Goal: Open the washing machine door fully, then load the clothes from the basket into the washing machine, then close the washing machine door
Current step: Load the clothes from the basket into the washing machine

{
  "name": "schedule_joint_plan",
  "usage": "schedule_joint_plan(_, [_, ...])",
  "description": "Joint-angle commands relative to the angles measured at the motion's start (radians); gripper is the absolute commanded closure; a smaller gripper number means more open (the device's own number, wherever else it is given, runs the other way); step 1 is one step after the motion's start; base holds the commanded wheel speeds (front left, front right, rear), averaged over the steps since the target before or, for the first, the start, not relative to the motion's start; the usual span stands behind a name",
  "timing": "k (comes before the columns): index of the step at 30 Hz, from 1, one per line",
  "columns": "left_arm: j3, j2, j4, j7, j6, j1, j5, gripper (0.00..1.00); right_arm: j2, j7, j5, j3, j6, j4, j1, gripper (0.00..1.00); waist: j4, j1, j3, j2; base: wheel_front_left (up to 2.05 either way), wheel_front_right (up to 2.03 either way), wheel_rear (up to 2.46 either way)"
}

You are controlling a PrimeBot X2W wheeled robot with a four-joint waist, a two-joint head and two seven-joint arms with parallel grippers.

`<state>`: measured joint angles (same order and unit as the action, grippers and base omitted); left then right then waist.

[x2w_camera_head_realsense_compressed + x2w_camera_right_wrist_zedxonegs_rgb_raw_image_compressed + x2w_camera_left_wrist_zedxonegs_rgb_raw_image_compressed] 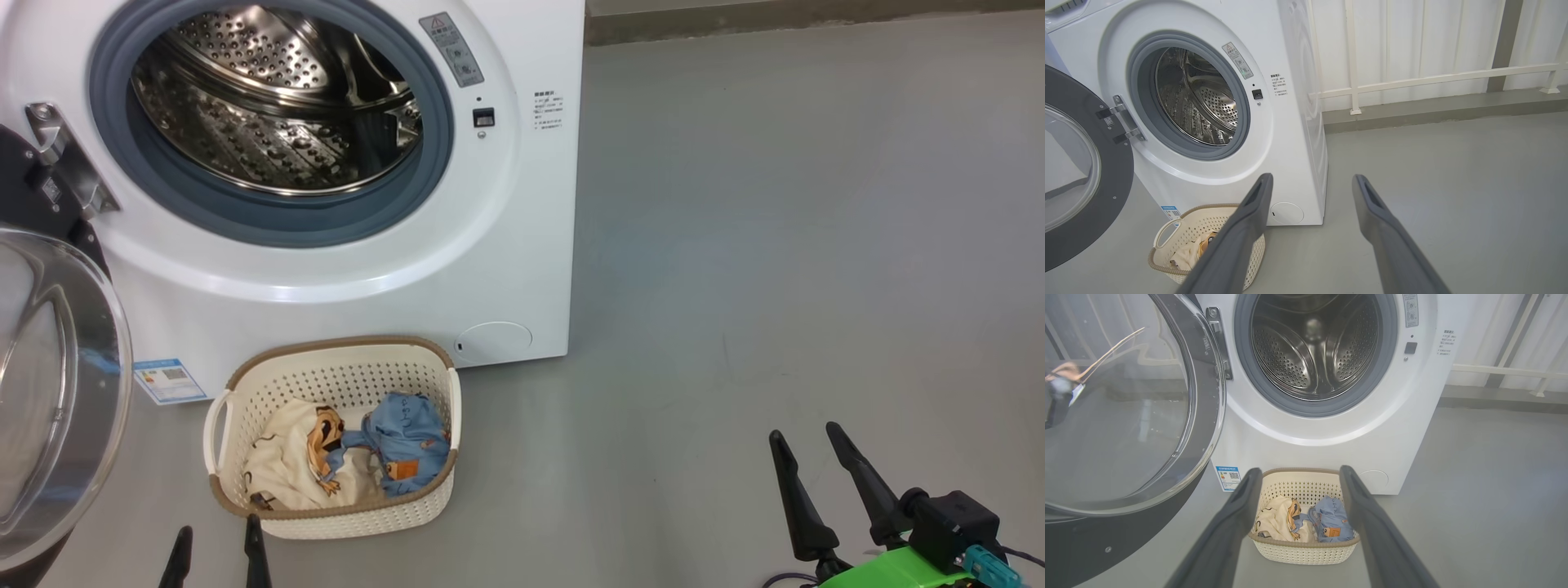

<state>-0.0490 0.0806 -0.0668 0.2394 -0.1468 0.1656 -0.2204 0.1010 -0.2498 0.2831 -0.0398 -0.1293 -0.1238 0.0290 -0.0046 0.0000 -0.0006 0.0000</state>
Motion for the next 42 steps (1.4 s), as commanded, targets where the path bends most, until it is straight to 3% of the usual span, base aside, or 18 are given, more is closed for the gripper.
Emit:
schedule_joint_plan(1, [0.034, 0.016, 0.021, 0.010, -0.009, -0.032, -0.011, 0.00, 0.008, -0.012, -0.013, -0.015, -0.001, 0.022, -0.011, 0.00, 0.003, 0.0000, 0.002, 0.0000, 0.49, -0.49, 0.00])
schedule_joint_plan(24, [0.044, 0.015, 0.016, 0.018, -0.041, -0.055, -0.014, 0.00, 0.021, -0.012, -0.004, -0.014, -0.001, 0.030, -0.023, 0.00, 0.034, 0.0000, 0.049, 0.0000, 1.52, -1.52, 0.00])
schedule_joint_plan(42, [0.031, 0.004, 0.003, 0.022, -0.024, -0.072, -0.013, 0.00, 0.030, -0.012, -0.005, -0.005, -0.001, 0.040, -0.028, 0.00, 0.040, 0.0000, 0.083, 0.0000, 0.20, -0.20, 0.00])
